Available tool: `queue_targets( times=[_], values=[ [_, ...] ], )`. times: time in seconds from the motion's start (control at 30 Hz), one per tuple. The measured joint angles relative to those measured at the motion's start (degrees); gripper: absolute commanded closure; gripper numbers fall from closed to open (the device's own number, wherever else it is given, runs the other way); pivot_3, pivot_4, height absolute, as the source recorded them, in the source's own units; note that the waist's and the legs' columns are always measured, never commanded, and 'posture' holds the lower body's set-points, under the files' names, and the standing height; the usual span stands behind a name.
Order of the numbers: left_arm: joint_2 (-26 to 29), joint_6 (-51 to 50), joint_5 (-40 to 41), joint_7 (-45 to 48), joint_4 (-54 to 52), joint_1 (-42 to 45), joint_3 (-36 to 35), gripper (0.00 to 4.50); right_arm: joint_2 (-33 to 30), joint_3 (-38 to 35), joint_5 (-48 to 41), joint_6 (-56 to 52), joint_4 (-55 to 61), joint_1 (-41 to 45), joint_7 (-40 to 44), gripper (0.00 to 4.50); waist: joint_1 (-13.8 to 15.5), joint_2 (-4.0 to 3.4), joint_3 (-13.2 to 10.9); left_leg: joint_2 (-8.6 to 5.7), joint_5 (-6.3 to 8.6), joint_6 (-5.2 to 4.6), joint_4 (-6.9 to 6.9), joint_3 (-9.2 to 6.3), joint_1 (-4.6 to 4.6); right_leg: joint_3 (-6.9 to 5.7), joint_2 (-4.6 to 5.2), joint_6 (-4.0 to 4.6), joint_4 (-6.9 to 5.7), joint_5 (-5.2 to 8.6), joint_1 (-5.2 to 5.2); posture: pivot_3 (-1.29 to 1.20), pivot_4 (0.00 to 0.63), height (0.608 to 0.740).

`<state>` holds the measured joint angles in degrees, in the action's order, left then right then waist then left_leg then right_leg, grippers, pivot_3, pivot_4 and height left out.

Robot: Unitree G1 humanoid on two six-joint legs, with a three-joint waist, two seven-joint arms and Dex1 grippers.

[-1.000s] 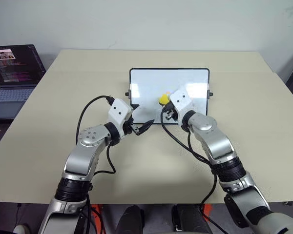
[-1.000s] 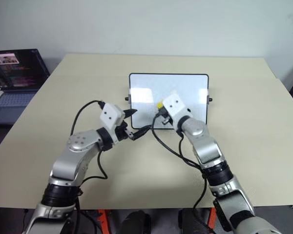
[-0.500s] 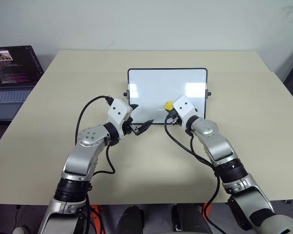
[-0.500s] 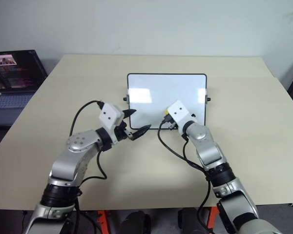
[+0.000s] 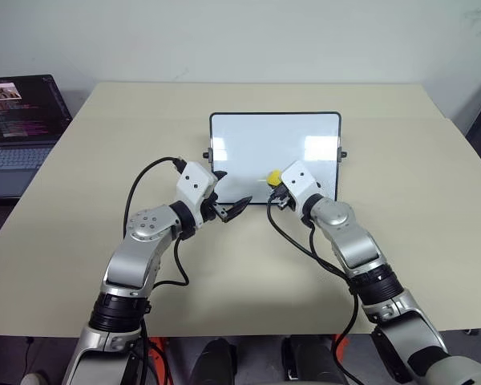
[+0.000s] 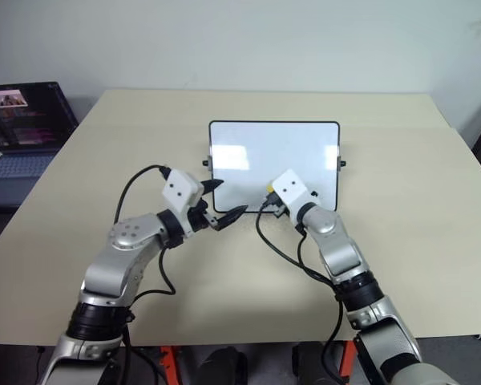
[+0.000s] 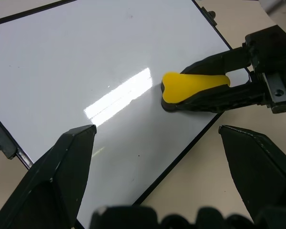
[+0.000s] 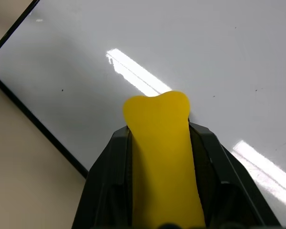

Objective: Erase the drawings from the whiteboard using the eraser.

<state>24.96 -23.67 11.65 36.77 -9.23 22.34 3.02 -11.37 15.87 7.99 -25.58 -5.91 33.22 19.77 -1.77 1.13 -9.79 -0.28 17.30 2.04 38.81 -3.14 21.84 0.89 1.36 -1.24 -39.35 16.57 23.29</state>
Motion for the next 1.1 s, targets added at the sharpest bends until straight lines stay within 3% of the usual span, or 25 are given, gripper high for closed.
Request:
queue_targets(
  times=[0.77,1.1],
  values=[
    [-0.38,0.01,0.00,-0.07,0.02,0.13,0.02,0.00,-8.11,-0.43,-0.11,-1.05,5.87,-6.08,3.89,3.20,0.28,0.03,0.02,-0.03,0.00,0.00,0.07,-0.01,-0.07,-0.01,0.01,0.00,-0.08,0.00,-0.09,0.00,0.150,0.740],
    [-0.82,0.13,0.00,0.15,0.04,0.33,0.12,0.00,-6.59,-2.79,-0.86,-7.06,9.42,-6.16,3.47,3.20,0.26,0.03,0.01,-0.02,0.00,0.00,0.08,-0.02,-0.07,-0.01,0.00,0.00,-0.10,0.00,-0.08,0.00,0.150,0.740]
  ],
)
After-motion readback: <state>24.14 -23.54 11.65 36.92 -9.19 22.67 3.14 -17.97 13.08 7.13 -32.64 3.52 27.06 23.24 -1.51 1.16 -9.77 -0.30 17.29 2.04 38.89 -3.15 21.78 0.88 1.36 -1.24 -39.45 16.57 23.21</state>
